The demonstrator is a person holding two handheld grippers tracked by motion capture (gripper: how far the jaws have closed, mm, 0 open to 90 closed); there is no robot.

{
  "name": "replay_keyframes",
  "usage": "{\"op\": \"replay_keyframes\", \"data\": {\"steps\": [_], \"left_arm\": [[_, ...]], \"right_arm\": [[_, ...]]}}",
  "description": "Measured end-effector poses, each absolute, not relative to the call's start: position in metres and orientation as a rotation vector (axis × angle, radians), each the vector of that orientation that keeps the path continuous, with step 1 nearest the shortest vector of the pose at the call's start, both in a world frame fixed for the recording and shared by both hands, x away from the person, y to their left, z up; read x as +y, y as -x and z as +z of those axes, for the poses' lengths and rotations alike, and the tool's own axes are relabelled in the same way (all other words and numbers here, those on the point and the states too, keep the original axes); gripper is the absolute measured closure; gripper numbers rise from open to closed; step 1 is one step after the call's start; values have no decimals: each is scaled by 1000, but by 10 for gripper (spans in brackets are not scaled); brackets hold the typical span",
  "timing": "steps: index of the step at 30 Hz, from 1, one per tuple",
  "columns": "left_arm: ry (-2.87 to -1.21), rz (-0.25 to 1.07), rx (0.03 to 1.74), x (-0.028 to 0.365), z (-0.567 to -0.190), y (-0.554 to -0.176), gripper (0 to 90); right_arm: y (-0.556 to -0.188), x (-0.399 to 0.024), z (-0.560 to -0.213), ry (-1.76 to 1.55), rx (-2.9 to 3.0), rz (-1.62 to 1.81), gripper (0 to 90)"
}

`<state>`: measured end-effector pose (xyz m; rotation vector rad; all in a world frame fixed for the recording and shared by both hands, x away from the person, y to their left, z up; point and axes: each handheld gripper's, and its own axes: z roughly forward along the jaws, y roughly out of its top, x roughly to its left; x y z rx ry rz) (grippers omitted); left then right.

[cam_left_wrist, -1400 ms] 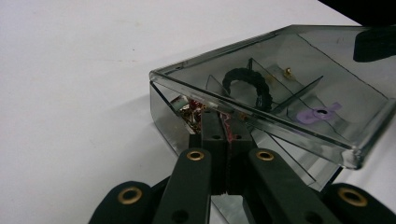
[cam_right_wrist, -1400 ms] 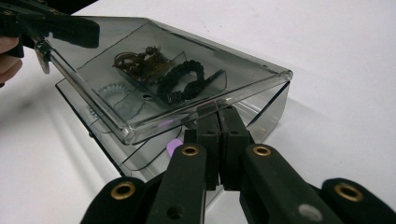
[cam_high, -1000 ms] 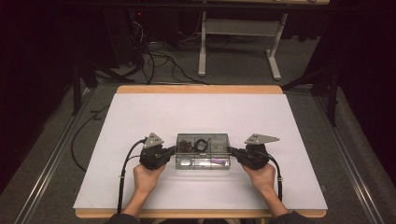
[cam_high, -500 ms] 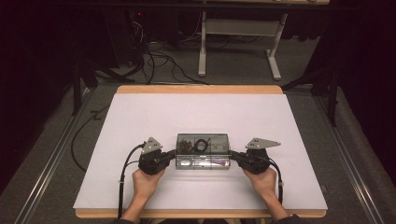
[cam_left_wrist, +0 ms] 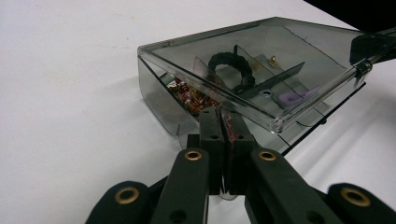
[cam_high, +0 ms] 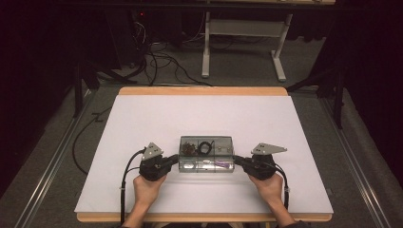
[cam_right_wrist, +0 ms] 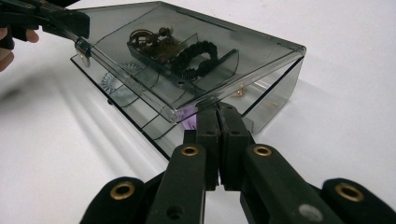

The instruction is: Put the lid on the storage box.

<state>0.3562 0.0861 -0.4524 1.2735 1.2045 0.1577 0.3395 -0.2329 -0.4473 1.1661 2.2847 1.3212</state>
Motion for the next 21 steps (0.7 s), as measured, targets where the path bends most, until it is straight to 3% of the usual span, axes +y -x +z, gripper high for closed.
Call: {"op": "replay_keyframes", "data": {"steps": [21], "left_arm": [[-1277, 202, 1201, 88, -459, -346, 874]], "right_arm": [[-330, -234, -453, -1152, 2280, 1290, 891]]}}
